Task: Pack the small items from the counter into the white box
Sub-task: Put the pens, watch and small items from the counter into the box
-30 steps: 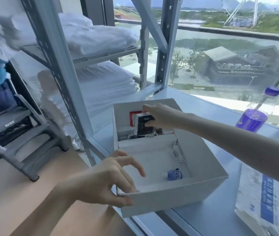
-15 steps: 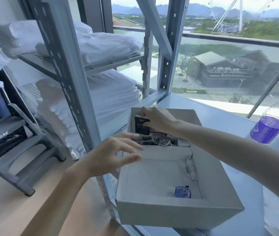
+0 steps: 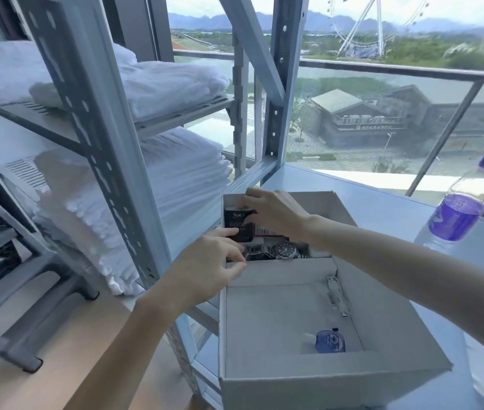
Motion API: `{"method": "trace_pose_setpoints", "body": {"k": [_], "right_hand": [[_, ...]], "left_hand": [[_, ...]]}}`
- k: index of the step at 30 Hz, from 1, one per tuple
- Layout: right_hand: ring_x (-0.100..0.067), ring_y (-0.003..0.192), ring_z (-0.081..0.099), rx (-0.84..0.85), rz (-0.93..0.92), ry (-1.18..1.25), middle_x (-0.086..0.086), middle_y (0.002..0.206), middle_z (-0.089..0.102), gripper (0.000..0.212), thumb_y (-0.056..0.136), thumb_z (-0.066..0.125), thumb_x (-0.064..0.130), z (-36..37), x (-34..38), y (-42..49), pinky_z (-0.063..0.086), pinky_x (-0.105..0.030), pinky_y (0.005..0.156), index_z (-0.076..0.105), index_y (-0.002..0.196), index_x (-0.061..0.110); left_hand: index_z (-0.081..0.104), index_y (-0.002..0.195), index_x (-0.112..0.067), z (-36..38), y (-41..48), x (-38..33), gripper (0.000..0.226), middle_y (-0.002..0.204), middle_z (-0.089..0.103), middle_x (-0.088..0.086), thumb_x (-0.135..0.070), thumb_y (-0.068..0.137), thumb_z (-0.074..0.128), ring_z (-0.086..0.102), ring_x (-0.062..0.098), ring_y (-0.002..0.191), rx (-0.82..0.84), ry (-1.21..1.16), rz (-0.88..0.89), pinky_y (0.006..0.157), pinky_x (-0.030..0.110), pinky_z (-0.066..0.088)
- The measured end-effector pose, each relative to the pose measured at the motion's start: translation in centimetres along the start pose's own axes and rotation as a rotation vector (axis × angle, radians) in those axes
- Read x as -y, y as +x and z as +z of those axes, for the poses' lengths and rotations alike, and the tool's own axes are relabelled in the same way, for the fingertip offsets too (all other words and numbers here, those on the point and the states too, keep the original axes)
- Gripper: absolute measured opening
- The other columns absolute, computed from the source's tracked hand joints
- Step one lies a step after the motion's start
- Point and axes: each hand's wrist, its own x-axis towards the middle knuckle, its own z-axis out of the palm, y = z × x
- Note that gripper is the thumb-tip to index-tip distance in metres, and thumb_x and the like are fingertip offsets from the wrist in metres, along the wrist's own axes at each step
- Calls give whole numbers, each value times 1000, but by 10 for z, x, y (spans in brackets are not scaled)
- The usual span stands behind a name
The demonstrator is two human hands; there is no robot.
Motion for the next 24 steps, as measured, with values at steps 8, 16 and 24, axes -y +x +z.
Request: {"method": "trace_pose_setpoints", "body": {"k": [8,16,24], "right_hand": [[-22,55,52,40,-9,-116,-3,119,49,33,87,61,27,-18,-8,-26,43,-33,51,51,117,17],[-5,72,64,771,51,104,13,78,68,13,79,70,33,-53,9,-81,51,-27,68,66,88,26],[-26,77,56,951,-8,-63,-3,97,62,25,82,64,33,-24,47,-130,42,-30,62,61,101,17]], "left_hand": [[74,92,-18,-1,5,-2,19,118,62,-14,-23,91,56,29,-5,131,20,68,19,87,-4,19],[69,104,-25,-3,28,-9,23,122,59,-9,-31,93,49,34,4,131,169,353,8,100,32,40],[58,121,-34,19,23,-32,31,128,55,-10,-40,95,43,47,13,121,367,574,108,92,28,40]]}}
